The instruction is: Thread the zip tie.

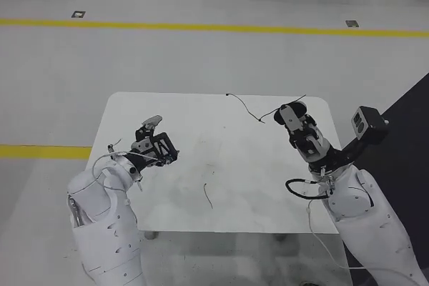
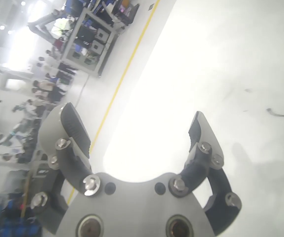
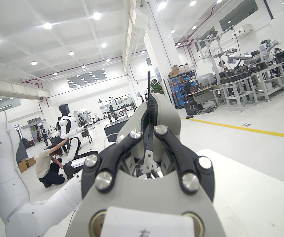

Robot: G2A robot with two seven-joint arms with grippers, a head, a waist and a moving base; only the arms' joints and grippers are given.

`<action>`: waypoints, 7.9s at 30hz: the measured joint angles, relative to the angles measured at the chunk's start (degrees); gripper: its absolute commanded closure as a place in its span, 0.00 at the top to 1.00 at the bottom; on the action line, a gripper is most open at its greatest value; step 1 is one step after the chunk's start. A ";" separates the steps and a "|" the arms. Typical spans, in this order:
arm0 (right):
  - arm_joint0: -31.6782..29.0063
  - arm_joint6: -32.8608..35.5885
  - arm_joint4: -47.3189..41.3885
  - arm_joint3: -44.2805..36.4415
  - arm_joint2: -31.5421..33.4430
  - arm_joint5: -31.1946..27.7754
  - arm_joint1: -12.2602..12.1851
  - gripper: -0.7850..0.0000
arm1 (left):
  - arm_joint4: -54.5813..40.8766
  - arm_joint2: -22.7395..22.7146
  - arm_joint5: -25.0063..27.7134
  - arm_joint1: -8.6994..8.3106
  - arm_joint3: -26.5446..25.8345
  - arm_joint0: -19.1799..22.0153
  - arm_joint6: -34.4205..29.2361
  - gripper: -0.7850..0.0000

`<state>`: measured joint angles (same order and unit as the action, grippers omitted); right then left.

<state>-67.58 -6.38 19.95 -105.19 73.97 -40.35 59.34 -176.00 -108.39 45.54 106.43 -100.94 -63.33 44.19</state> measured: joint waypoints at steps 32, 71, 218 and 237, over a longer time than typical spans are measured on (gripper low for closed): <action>0.00 0.00 0.00 0.00 0.00 0.00 0.00 0.00 | 90.36 2.92 -96.61 -5.16 1.78 -2.68 -84.49 1.00; 0.00 0.00 0.00 0.00 0.00 0.00 0.00 0.00 | 168.93 12.68 -0.87 -13.54 0.70 -9.04 -103.80 1.00; -1.26 4.49 3.05 0.30 -5.25 5.65 3.58 0.00 | 186.33 44.02 -15.97 -18.62 2.04 -12.54 -56.08 0.21; -1.26 4.49 3.05 0.30 -5.25 5.65 3.58 0.00 | 186.15 45.16 -16.72 -18.95 2.30 -11.04 -54.50 0.16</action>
<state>-68.84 -1.89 23.00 -104.90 68.73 -34.70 62.92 10.16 -63.23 28.83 87.48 -98.64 -74.37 -10.31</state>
